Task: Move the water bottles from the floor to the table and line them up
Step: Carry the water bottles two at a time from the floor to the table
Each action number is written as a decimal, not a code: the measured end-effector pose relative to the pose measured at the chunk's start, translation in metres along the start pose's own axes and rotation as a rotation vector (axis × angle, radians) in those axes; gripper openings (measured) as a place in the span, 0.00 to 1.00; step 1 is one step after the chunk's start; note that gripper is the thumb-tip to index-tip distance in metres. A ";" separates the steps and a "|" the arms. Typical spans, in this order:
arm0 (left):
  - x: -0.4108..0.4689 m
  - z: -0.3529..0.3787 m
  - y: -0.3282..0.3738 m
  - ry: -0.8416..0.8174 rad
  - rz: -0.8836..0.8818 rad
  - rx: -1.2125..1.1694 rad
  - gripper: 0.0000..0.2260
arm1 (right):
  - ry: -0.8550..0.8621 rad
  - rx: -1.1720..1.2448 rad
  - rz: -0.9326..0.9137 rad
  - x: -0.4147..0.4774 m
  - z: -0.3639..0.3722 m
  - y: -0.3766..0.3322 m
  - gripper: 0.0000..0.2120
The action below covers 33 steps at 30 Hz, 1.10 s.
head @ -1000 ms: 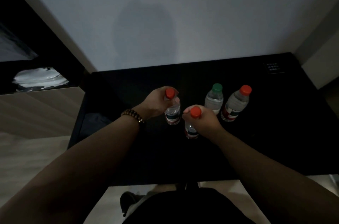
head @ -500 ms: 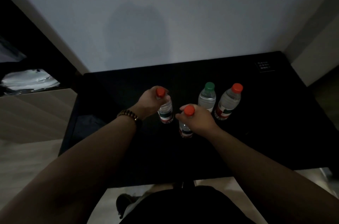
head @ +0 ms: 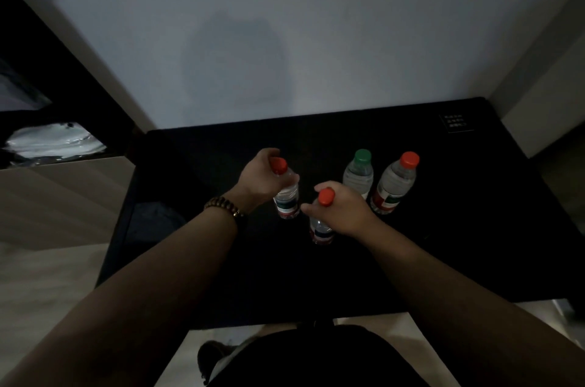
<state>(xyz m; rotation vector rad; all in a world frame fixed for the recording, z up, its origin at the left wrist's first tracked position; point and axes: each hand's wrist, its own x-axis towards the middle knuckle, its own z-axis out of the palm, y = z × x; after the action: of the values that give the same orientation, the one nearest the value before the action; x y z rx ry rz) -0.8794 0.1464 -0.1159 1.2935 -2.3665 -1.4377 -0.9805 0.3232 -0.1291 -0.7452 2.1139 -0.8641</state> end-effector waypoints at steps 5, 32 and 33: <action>-0.023 -0.020 0.007 0.174 0.043 0.065 0.33 | 0.118 -0.064 -0.058 -0.008 -0.002 -0.021 0.32; -0.270 -0.291 -0.262 0.292 -0.330 0.420 0.23 | -0.116 -0.944 -0.476 -0.093 0.335 -0.256 0.30; -0.279 -0.304 -0.277 0.288 -0.329 0.423 0.23 | -0.120 -0.941 -0.471 -0.099 0.353 -0.265 0.30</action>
<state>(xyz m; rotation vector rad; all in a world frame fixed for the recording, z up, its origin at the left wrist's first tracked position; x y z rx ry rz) -0.3900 0.0746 -0.0666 1.9157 -2.4131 -0.7432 -0.5842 0.1127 -0.0697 -1.7640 2.2168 0.0409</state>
